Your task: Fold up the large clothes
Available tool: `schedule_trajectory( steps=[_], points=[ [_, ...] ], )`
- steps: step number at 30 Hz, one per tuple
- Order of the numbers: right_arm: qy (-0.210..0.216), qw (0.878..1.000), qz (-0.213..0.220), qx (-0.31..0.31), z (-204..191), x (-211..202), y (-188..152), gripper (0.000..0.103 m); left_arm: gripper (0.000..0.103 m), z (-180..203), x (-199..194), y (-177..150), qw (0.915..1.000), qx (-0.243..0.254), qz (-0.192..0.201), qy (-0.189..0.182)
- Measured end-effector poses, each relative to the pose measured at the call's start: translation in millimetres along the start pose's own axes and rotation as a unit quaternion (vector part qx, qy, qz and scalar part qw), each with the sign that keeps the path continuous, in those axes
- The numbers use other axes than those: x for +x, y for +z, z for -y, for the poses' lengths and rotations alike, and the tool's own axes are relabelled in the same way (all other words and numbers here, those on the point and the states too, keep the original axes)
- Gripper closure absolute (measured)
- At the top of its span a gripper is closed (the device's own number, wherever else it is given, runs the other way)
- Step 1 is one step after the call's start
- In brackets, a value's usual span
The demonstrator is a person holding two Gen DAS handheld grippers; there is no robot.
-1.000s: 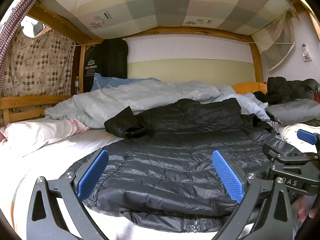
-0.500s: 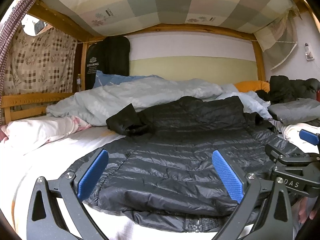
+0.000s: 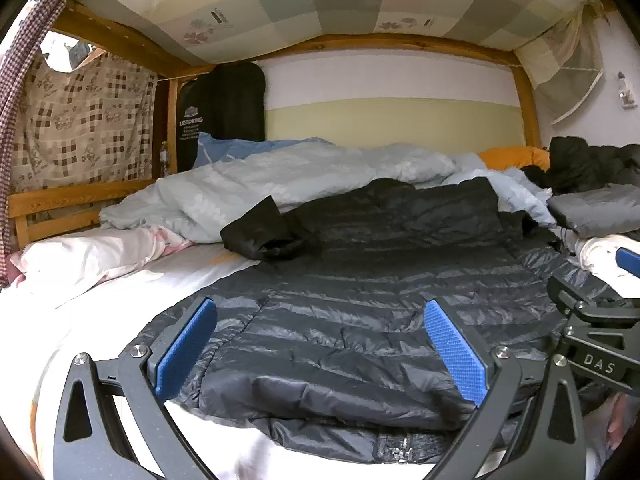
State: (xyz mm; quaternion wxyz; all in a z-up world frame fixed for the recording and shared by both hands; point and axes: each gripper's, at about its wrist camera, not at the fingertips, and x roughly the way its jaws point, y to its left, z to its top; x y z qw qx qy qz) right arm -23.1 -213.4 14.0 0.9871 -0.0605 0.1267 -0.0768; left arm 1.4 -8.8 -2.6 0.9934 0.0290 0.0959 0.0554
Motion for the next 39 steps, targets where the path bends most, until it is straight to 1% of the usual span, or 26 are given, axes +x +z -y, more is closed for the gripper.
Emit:
schedule_trajectory(
  steps=[4,6,8,10,14,19,22,25,31,39],
  points=[
    [0.0,1.0,-0.001,0.002,-0.5,0.7,0.6,0.0,0.0,-0.5,-1.0,-0.9,1.0,0.0,0.002,0.01],
    [-0.007,1.0,-0.003,0.002,-1.2,0.8,0.5,0.0,0.0,-2.5,-0.5,-0.7,1.0,-0.003,0.001,0.004],
    [-0.024,1.0,-0.005,0.002,-3.5,0.9,1.4,0.0,0.0,-6.0,-1.2,-0.9,0.9999,-0.009,0.002,-0.008],
    [-0.026,1.0,-0.003,0.0,-4.5,-0.7,2.1,0.0,0.0,-7.7,-3.6,-1.0,0.9999,-0.013,0.007,-0.005],
    [-0.027,1.0,-0.004,-0.002,-4.8,-1.2,2.4,0.0,0.0,-3.3,-3.2,-1.4,0.9997,0.0,0.004,-0.026],
    [-0.031,1.0,0.002,0.004,-2.3,-3.3,1.6,0.0,0.0,0.7,-6.8,-1.6,0.9996,0.01,0.012,-0.022],
    [-0.029,1.0,0.0,0.009,0.8,-3.2,1.5,0.0,0.0,0.3,-2.8,-0.5,0.9999,0.008,0.003,-0.012],
    [-0.031,0.999,-0.005,0.011,2.8,0.3,1.9,0.0,0.0,-3.9,2.0,-0.6,0.9999,-0.003,-0.009,-0.012],
    [-0.041,0.999,0.007,0.024,8.8,-4.2,0.9,0.0,0.0,-12.2,4.4,-1.7,0.9995,-0.024,-0.016,-0.011],
    [-0.042,0.999,0.0,0.022,7.9,-1.6,1.6,0.0,0.0,-9.1,5.5,-2.1,0.9996,-0.016,-0.021,-0.011]
  ],
)
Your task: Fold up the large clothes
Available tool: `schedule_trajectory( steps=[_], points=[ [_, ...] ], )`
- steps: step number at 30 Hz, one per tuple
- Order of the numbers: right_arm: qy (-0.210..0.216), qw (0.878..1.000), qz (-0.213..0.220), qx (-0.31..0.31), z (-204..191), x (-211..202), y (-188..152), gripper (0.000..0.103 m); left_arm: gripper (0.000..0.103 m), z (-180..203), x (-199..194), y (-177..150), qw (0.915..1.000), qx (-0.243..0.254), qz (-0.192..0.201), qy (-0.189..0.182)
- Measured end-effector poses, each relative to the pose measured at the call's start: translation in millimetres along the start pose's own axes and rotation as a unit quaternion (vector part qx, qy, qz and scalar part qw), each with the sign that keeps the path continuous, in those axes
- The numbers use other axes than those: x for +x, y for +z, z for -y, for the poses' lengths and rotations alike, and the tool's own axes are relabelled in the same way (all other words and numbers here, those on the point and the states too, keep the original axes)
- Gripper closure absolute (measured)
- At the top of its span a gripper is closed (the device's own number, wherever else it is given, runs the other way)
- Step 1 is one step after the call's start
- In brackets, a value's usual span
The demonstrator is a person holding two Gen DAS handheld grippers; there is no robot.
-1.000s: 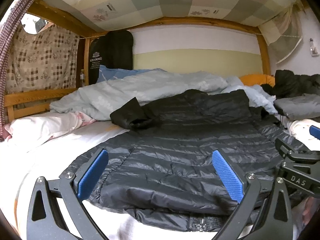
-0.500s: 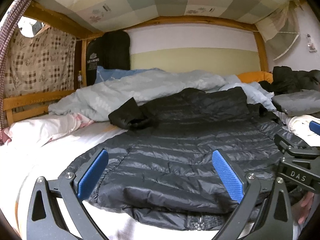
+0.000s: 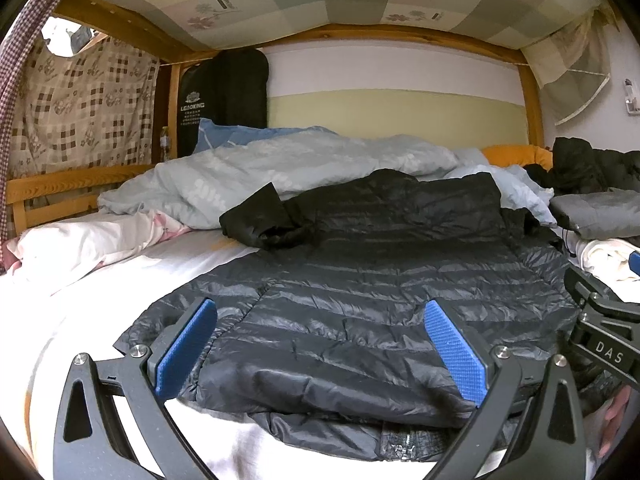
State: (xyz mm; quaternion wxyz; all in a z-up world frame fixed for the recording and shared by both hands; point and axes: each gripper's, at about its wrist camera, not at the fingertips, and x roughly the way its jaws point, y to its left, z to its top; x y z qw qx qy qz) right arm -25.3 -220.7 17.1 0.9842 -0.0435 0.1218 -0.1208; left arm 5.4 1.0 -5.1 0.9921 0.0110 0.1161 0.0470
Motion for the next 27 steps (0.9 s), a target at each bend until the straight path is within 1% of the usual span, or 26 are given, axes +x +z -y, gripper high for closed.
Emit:
schedule_trajectory(
  steps=[3,7,9,11,12,15,17,19,20,22,24,26,27],
  points=[
    [-0.003,1.0,-0.002,-0.002,-0.6,1.2,0.0,0.0,0.0,1.5,1.2,-0.5,1.0,0.001,-0.004,-0.001],
    [-0.006,1.0,-0.008,0.005,0.4,2.7,-0.5,0.0,0.0,-0.7,-2.1,-0.6,0.9999,-0.005,0.007,-0.009],
    [0.004,1.0,-0.013,0.028,9.2,5.1,-0.9,0.0,0.0,-2.8,-2.9,-0.7,0.9998,-0.01,0.009,-0.012],
    [0.016,0.998,-0.01,0.056,20.4,4.9,-1.0,0.0,0.0,-8.4,-5.1,2.1,0.9994,-0.031,0.013,-0.012],
    [0.017,0.998,-0.007,0.064,24.5,3.6,-1.1,0.0,0.0,-12.8,-7.1,5.0,0.9988,-0.04,0.014,-0.023],
    [0.032,0.996,0.01,0.08,34.7,-7.0,4.6,0.0,0.0,-25.7,-20.0,21.9,0.9975,-0.055,0.024,-0.036],
    [0.051,0.996,0.017,0.072,40.4,-18.6,16.9,0.0,0.0,-35.0,-33.3,37.4,0.9972,-0.055,0.04,-0.031],
    [0.055,0.997,0.018,0.06,42.9,-30.2,29.4,0.0,0.0,-50.2,-47.7,53.3,0.996,-0.063,0.057,-0.028],
    [0.054,0.997,0.017,0.055,47.3,-36.6,37.2,0.0,0.0,-58.0,-52.1,59.9,0.996,-0.065,0.057,-0.021],
    [0.058,0.997,0.01,0.052,58.9,-46.7,49.9,0.0,0.0,-74.3,-57.4,72.5,0.9972,-0.059,0.046,-0.008],
    [0.069,0.996,-0.008,0.062,79.4,-53.1,58.6,0.0,0.0,-93.7,-58.3,78.3,0.9975,-0.058,0.036,-0.02],
    [0.074,0.993,-0.034,0.085,103.3,-55.9,56.5,0.0,0.0,-111.2,-61.2,77.6,0.9951,-0.074,0.045,-0.047],
    [0.078,0.991,-0.044,0.098,114.4,-55.9,51.9,0.002,0.0,-121.9,-64.1,76.1,0.9936,-0.089,0.051,-0.048]
  ],
)
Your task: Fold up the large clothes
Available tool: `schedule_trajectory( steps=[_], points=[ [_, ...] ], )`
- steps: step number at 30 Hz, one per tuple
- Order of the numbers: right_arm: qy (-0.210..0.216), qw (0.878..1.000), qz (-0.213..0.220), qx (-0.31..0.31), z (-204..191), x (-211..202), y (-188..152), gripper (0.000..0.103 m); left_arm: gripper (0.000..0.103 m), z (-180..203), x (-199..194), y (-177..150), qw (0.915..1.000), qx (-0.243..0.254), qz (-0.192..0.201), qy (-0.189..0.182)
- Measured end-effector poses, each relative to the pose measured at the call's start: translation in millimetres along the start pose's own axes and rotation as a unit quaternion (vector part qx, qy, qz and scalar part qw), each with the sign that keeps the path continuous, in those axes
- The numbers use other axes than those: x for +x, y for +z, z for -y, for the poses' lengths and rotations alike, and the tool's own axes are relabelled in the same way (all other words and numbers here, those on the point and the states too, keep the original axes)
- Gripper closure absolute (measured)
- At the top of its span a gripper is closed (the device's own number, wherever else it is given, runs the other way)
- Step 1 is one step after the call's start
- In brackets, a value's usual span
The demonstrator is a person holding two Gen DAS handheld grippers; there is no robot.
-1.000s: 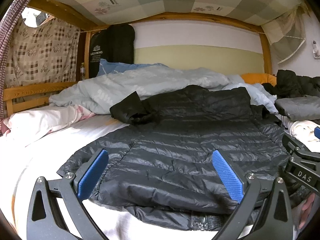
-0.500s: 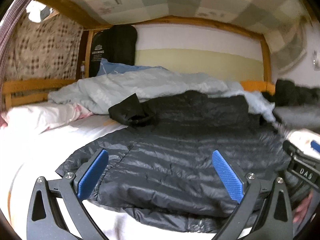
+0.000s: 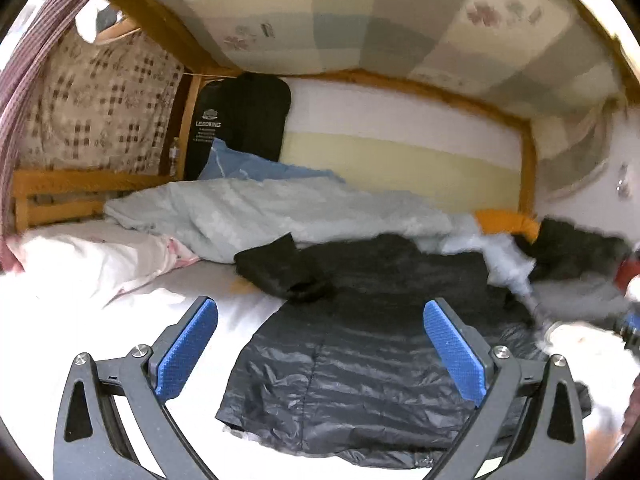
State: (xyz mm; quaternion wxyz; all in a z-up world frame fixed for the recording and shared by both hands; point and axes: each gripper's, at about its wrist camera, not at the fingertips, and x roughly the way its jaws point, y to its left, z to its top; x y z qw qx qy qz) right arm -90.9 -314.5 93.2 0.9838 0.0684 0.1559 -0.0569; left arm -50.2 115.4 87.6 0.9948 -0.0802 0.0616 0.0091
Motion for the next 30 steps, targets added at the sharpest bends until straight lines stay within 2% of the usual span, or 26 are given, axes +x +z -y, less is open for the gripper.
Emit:
schedule_trajectory(
  steps=[2,3,7,8,10,12,13,14,16,19,20,23,25,28,29,30],
  points=[
    [-0.007,0.999,-0.032,0.019,22.9,2.0,-10.0,0.009,0.001,-9.8,0.0,2.7,0.9997,-0.008,-0.005,0.023],
    [-0.015,0.998,-0.049,0.019,29.3,6.1,-15.5,0.015,0.004,-11.9,0.6,2.4,0.9996,-0.005,-0.007,0.026],
    [-0.052,0.991,-0.126,0.0,40.8,28.4,-38.8,0.026,0.013,-8.5,16.7,-7.6,0.9969,0.031,-0.041,0.059],
    [-0.05,0.989,-0.141,-0.004,39.4,33.3,-44.2,0.03,0.014,-7.5,20.6,-10.8,0.9968,0.033,-0.047,0.055],
    [-0.021,0.986,-0.167,-0.011,32.2,43.6,-53.1,0.032,0.014,-6.7,21.0,-16.5,0.9983,0.023,-0.049,0.023],
    [0.004,0.978,-0.202,-0.049,14.1,57.0,-64.2,0.032,0.014,-2.4,19.1,-16.4,0.9984,0.024,-0.047,0.023],
    [-0.007,0.973,-0.217,-0.082,4.0,64.2,-71.4,0.032,0.014,0.7,17.9,-16.3,0.9982,0.032,-0.043,0.026],
    [-0.038,0.967,-0.226,-0.113,-3.6,70.0,-79.5,0.032,0.014,2.5,17.4,-16.6,0.998,0.037,-0.041,0.032],
    [-0.089,0.958,-0.238,-0.136,-3.6,78.7,-90.0,0.032,0.013,4.4,19.5,-19.1,0.9971,0.043,-0.041,0.047],
    [-0.123,0.964,-0.222,-0.083,21.0,69.4,-81.8,0.034,0.013,1.1,25.4,-23.7,0.9968,0.035,-0.054,0.048],
    [-0.13,0.969,-0.201,-0.055,33.7,58.7,-73.5,0.034,0.013,-0.6,26.5,-24.6,0.9966,0.033,-0.057,0.05],
    [-0.106,0.983,-0.148,-0.026,48.1,27.7,-59.2,0.034,0.012,-1.8,30.7,-26.2,0.9959,0.023,-0.068,0.055],
    [-0.094,0.987,-0.129,-0.023,48.6,15.6,-57.5,0.034,0.011,-2.1,31.5,-26.6,0.9962,0.012,-0.07,0.05],
    [-0.071,0.987,-0.141,-0.022,42.1,14.5,-60.0,0.034,0.01,1.3,32.9,-28.9,0.9959,0.018,-0.075,0.049],
    [-0.062,0.986,-0.152,-0.022,40.5,20.1,-59.7,0.038,0.01,3.2,33.8,-30.2,0.9954,0.025,-0.076,0.052],
    [-0.054,0.985,-0.161,-0.019,37.8,25.4,-62.9,0.051,0.01,5.1,35.5,-31.2,0.9947,0.034,-0.079,0.057]
  ],
)
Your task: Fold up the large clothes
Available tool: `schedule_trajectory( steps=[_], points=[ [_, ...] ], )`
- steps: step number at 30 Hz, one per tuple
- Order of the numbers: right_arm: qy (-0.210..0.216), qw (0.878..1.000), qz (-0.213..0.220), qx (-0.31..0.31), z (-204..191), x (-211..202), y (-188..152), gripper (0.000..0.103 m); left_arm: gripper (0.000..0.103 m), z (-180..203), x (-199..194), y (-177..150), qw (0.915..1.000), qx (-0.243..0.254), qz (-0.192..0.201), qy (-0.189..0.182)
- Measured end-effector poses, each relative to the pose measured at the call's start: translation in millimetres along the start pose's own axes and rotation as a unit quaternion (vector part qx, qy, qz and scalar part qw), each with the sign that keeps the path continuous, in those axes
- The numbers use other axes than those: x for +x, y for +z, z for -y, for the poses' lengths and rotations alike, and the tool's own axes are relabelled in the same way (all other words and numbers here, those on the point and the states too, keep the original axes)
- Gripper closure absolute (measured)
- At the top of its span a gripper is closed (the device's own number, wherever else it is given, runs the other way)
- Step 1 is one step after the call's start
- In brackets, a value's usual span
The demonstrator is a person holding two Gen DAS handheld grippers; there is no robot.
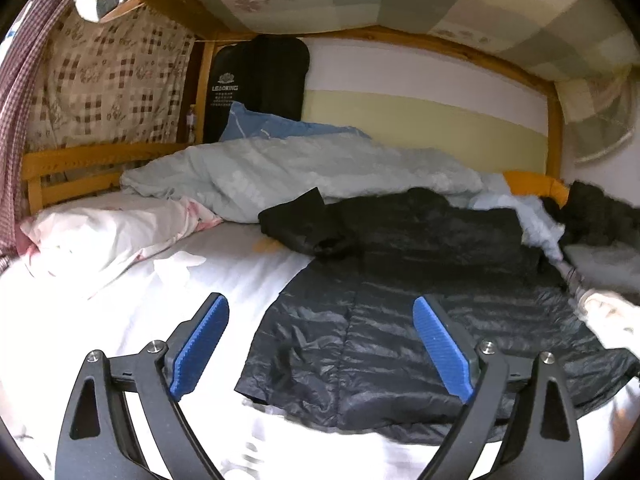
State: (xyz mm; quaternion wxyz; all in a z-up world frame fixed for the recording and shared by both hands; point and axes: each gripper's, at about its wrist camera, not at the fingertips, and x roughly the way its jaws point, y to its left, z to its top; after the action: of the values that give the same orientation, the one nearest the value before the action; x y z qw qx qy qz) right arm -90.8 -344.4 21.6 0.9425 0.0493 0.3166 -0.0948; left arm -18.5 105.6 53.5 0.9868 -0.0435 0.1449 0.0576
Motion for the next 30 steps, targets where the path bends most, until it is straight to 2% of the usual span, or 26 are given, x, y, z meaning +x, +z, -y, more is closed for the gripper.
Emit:
schedule_trajectory(
  steps=[2,3,5,7,8,9,10,12,14,17,20,22,24,27,29,30],
  points=[
    [0.026,0.999,-0.026,0.01,-3.7,14.6,-2.8,0.067,0.009,-0.3,3.5,-0.7,0.9999,-0.004,-0.006,-0.013],
    [0.035,0.999,-0.037,0.013,-5.0,20.3,-3.5,0.071,0.008,-5.6,4.7,-0.5,0.9991,-0.025,-0.012,-0.033],
    [0.036,0.998,-0.052,0.007,-12.1,29.2,-6.2,0.072,0.008,-15.5,4.7,0.2,0.9966,-0.061,-0.013,-0.054],
    [0.021,0.998,-0.056,-0.004,-16.1,34.0,-9.0,0.082,0.008,-23.2,5.8,1.4,0.9966,-0.073,-0.012,-0.036],
    [0.01,0.998,-0.055,-0.007,-17.4,35.1,-9.5,0.095,0.009,-25.2,7.2,0.8,0.9973,-0.069,-0.013,-0.021],
    [-0.005,0.999,-0.048,-0.004,-16.0,32.8,-9.2,0.099,0.014,-28.7,10.7,0.0,0.9978,-0.064,-0.016,-0.008],
    [-0.038,0.999,-0.027,0.008,-12.4,26.2,-7.5,0.1,0.042,-32.1,13.9,-1.3,0.9977,-0.064,-0.022,-0.007],
    [-0.099,0.995,0.013,0.029,-3.0,12.7,-1.6,0.101,0.077,-40.9,20.5,-3.6,0.9953,-0.078,-0.046,-0.033],
    [-0.138,0.988,0.023,0.065,17.8,8.7,3.9,0.101,0.077,-46.3,20.1,-4.3,0.9928,-0.099,-0.049,-0.044],
    [-0.122,0.987,-0.001,0.105,39.6,14.7,1.4,0.101,0.077,-39.8,23.5,-7.5,0.9916,-0.089,-0.076,-0.055],
    [-0.108,0.989,-0.013,0.103,33.3,19.6,-0.9,0.101,0.062,-24.1,35.1,-31.0,0.9809,-0.085,-0.156,-0.081],
    [-0.108,0.99,-0.01,0.096,29.0,19.4,-0.6,0.101,0.041,-17.2,35.3,-52.0,0.9776,-0.092,-0.18,-0.056],
    [-0.089,0.991,-0.005,0.103,29.4,19.1,1.8,0.101,0.035,-15.7,36.0,-65.2,0.9741,-0.108,-0.194,-0.042],
    [-0.058,0.993,0.003,0.102,29.2,11.0,0.4,0.101,0.031,-16.0,48.3,-78.0,0.9623,-0.134,-0.228,-0.061],
    [-0.048,0.995,0.011,0.091,25.3,7.9,0.8,0.101,0.038,-11.3,48.5,-79.1,0.9662,-0.113,-0.226,-0.054],
    [-0.046,0.995,0.014,0.09,24.6,6.7,0.9,0.101,0.065,-5.7,45.4,-76.7,0.9687,-0.097,-0.22,-0.06]
  ],
)
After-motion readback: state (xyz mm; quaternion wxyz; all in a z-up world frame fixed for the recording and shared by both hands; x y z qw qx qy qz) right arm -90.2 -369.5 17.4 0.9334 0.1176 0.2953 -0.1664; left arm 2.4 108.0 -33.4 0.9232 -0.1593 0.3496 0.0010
